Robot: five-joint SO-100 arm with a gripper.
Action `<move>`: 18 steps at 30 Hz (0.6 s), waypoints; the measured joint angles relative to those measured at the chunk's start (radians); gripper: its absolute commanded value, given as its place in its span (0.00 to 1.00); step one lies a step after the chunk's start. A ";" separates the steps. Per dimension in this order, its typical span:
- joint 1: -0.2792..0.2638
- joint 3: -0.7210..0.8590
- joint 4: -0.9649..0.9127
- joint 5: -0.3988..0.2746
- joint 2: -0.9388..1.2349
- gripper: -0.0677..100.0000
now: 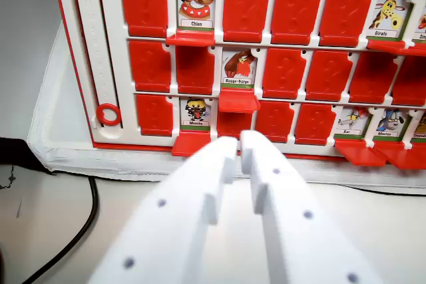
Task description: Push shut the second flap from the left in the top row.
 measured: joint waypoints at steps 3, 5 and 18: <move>-0.012 0.002 -0.051 0.014 -0.064 0.00; -0.020 0.002 -0.081 0.018 -0.110 0.00; -0.054 -0.127 -0.161 0.025 -0.416 0.00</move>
